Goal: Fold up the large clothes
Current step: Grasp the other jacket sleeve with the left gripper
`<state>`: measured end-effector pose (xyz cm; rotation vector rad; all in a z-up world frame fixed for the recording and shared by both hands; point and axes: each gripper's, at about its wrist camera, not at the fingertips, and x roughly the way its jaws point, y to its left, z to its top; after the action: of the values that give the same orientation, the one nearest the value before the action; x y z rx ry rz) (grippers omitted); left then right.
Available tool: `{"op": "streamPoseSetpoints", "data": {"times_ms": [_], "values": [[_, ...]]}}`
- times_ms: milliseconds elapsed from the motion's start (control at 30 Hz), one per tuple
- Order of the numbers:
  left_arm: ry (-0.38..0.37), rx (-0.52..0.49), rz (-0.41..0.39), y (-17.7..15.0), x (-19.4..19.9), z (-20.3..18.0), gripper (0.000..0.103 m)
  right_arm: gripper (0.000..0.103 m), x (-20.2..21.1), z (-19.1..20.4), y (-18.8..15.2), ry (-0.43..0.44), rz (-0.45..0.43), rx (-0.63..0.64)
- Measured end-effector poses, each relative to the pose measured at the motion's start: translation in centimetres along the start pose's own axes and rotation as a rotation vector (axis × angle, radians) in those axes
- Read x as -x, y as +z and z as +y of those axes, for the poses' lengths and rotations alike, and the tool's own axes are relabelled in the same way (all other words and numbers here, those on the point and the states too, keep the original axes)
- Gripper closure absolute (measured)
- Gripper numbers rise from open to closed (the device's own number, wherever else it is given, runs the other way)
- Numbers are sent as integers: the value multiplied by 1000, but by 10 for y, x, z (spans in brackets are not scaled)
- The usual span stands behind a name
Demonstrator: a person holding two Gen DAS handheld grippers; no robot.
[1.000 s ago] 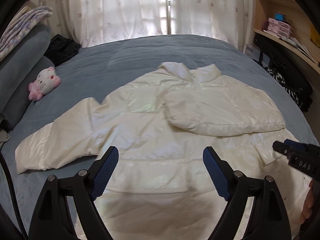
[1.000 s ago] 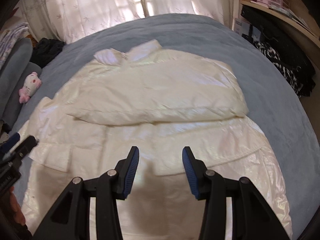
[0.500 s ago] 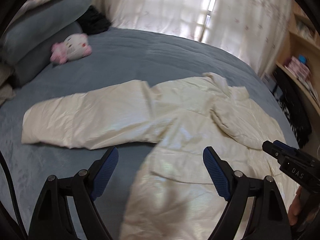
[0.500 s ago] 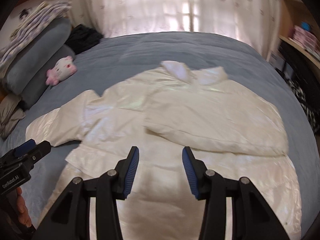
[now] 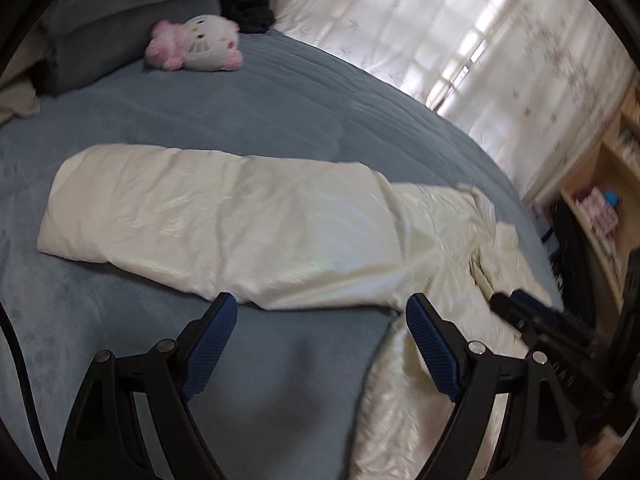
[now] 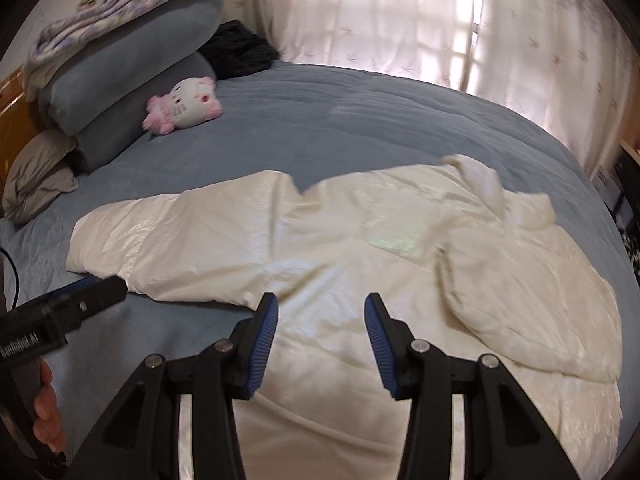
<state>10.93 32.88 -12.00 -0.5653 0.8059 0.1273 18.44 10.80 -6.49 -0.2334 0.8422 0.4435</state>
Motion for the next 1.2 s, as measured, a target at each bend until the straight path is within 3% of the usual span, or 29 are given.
{"op": "streamPoseSetpoints", "data": {"times_ms": [333, 633, 700, 733, 767, 933, 1067, 1200], "values": [[-16, 260, -11, 19, -23, 87, 18, 58, -42, 44, 2, 69, 46, 44], [-27, 499, -34, 17, -48, 144, 20, 58, -55, 43, -1, 78, 75, 35], [14, 509, -45, 21, -51, 147, 41, 58, -55, 40, -2, 84, 79, 18], [51, 503, -38, 23, -53, 148, 70, 58, -55, 38, -3, 87, 81, 12], [92, 499, -32, 24, -55, 149, 92, 58, -55, 37, -4, 91, 81, 6], [61, 501, -77, 27, -47, 148, 100, 58, -50, 29, -9, 103, 85, -21], [44, 469, -100, 30, -38, 136, 101, 58, -45, 20, -14, 103, 82, -37], [-2, 511, -97, 29, -31, 145, 101, 58, -40, 12, -17, 103, 75, -48]]}}
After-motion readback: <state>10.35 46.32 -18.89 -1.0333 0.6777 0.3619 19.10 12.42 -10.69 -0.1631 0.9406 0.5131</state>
